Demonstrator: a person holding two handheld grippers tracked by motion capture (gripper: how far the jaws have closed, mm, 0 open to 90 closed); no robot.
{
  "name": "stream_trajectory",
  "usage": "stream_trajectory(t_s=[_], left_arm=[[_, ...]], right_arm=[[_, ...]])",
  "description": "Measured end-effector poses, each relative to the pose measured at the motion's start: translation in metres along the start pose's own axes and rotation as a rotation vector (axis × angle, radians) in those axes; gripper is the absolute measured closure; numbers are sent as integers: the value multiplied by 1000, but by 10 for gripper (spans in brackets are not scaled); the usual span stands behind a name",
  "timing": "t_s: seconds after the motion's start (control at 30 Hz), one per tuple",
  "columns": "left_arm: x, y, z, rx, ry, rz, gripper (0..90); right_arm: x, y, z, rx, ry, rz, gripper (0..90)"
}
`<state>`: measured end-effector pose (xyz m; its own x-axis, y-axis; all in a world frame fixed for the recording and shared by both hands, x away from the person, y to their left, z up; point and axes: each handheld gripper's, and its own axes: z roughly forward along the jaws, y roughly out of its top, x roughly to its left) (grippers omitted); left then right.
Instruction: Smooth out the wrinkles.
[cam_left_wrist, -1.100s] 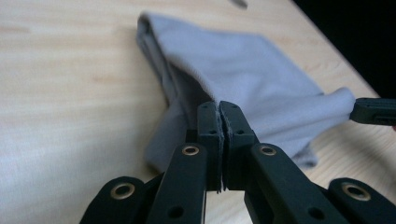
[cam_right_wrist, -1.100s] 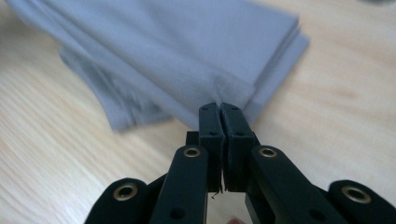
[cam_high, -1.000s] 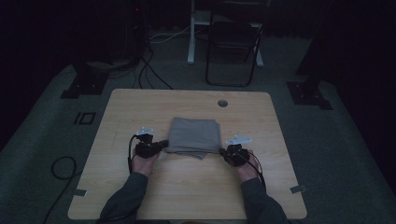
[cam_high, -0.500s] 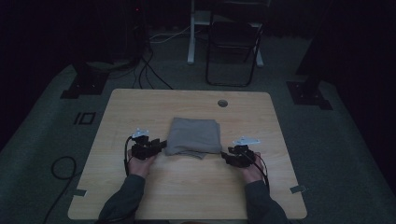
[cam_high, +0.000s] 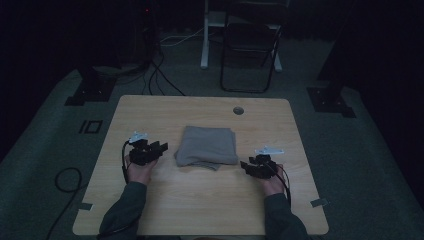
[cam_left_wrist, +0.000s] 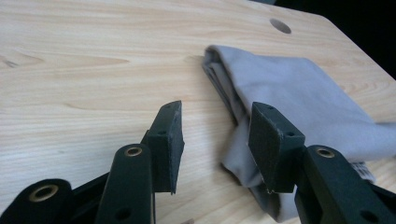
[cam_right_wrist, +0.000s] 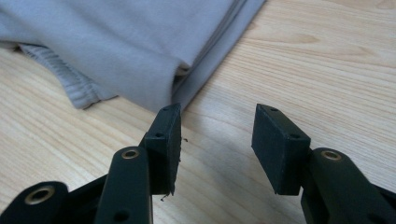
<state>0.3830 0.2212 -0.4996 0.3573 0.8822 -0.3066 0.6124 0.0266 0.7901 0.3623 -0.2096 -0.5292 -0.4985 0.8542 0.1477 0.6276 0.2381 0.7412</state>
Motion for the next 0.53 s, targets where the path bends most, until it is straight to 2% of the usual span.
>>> stream_trajectory(t_s=[0.23,0.53], left_arm=[[13,5,-13,-23,35,-10,554],[29,6,-32,-42,89,-12,554]], right_arm=[[-6,-3,1,-2,-2,34,517],[-9,-3,2,-1,-4,47,516]])
